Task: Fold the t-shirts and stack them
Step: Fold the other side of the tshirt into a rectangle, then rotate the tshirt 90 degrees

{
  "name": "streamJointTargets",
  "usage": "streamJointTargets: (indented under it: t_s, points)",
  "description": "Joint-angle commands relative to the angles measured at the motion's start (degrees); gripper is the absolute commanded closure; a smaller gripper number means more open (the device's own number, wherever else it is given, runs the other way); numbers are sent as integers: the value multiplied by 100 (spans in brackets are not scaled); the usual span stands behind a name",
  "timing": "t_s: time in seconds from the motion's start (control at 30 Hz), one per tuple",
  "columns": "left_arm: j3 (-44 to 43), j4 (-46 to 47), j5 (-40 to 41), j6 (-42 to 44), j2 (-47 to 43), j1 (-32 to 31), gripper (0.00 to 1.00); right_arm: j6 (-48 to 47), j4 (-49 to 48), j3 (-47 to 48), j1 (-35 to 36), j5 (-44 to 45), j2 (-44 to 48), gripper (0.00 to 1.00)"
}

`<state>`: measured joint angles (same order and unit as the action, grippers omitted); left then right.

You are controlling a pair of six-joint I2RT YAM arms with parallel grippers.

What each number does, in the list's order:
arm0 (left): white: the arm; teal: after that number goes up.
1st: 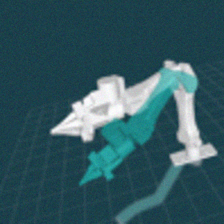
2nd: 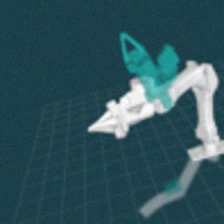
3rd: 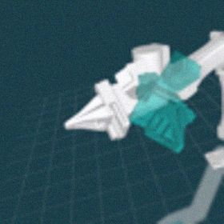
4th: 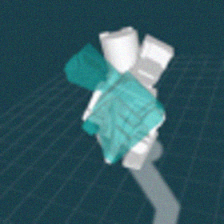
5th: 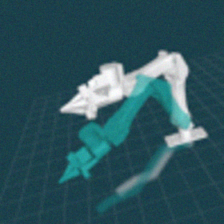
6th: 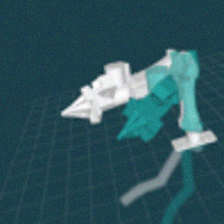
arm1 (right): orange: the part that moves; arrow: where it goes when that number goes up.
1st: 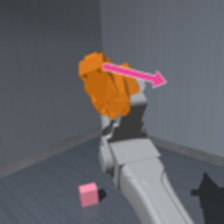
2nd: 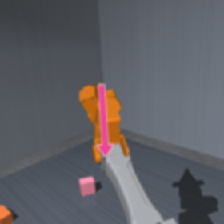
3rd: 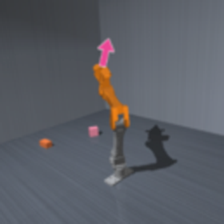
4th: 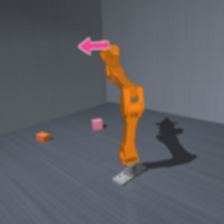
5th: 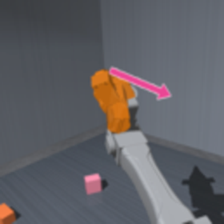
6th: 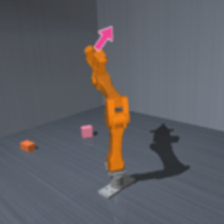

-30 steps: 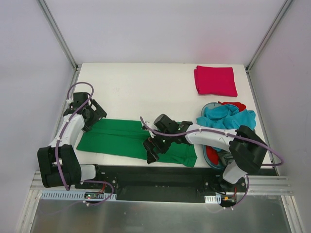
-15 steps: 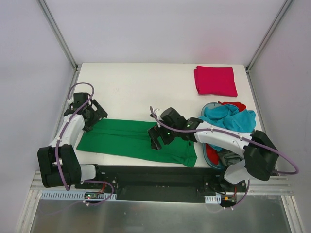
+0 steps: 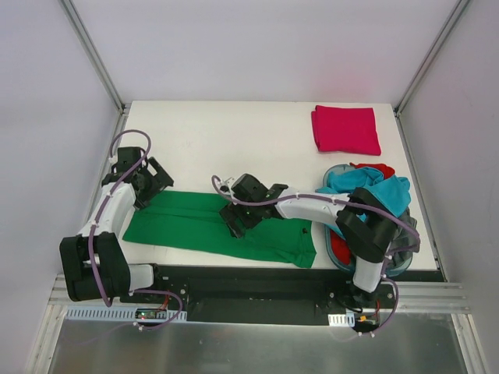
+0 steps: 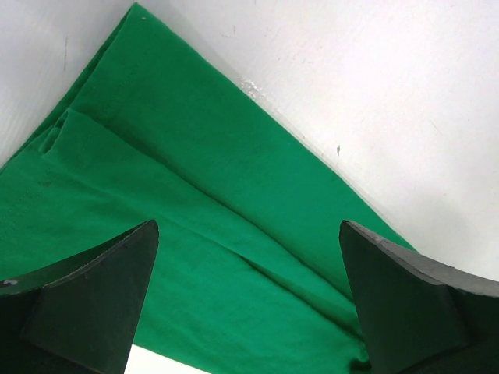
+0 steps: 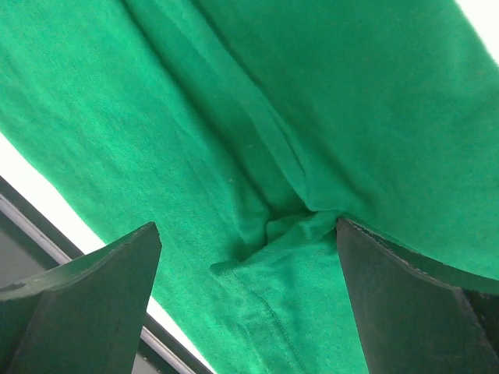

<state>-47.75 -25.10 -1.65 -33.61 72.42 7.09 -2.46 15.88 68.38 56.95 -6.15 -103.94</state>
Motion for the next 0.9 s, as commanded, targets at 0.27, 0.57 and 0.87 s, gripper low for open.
streamJointTargets:
  t_s: [0.27,0.57,0.87]
  points:
    - [-332,120,7,-14,843,-41,1,-896,266,-307,615,387,172,4]
    - [-235,-12,472,-137,1019,-24,1,-317,-84,-921,677,902,1480,4]
    - [-200,-135,684,-208,1028,-24,1,1764,301,-1871,300,871,2545,4]
